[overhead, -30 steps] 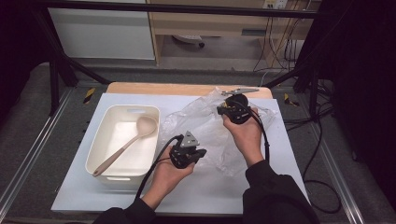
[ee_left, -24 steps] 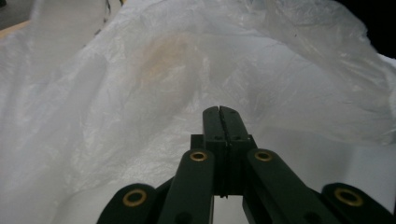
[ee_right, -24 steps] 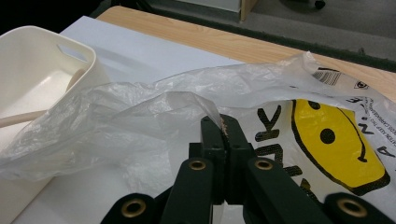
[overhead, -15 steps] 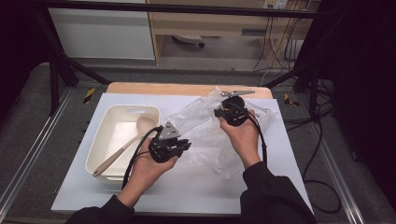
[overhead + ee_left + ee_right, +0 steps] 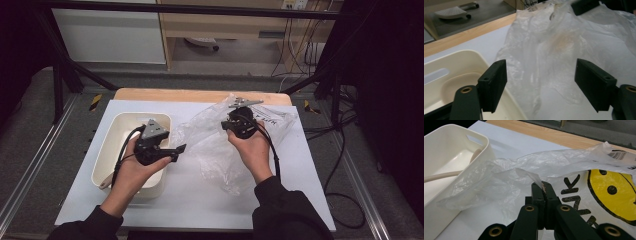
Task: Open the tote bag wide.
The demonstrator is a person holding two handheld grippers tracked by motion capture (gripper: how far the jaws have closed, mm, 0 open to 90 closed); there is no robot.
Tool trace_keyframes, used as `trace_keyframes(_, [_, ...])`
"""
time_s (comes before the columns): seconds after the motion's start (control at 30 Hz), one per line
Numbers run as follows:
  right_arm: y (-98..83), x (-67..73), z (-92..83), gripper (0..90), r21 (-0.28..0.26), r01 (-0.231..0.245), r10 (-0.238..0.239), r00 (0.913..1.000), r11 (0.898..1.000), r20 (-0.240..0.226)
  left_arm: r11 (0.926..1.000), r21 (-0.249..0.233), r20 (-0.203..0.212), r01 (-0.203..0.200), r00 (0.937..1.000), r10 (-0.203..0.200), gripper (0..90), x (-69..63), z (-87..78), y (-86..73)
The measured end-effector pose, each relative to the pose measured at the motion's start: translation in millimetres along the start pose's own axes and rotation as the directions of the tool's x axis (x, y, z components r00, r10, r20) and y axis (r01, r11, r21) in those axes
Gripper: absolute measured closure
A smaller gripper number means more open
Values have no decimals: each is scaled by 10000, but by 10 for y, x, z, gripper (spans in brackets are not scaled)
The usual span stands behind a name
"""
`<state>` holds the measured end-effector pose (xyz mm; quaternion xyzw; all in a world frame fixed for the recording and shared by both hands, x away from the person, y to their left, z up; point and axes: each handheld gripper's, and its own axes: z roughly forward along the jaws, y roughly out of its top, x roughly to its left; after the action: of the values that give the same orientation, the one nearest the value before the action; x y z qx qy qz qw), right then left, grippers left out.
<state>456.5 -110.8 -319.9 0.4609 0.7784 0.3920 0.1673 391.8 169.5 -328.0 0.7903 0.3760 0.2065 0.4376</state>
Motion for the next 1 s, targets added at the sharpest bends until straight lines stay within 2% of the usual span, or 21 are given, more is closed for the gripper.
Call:
trace_keyframes(0.27, [-65, 86, 46, 900, 119, 101, -99, 9998, 9999, -199, 9996, -28, -476, 264, 9985, -265, 189, 212, -184, -45])
trace_keyframes(0.8, [-96, 95, 89, 900, 216, 90, -82, 9994, 9997, -339, 9990, 218, -864, 397, 9955, -377, 149, 485, -356, -191])
trace_keyframes(1.0, [-103, 107, 106, 900, 211, 25, -15, 9990, 9998, -438, 9977, 214, -974, 649, 9933, -625, 139, 595, -411, -279])
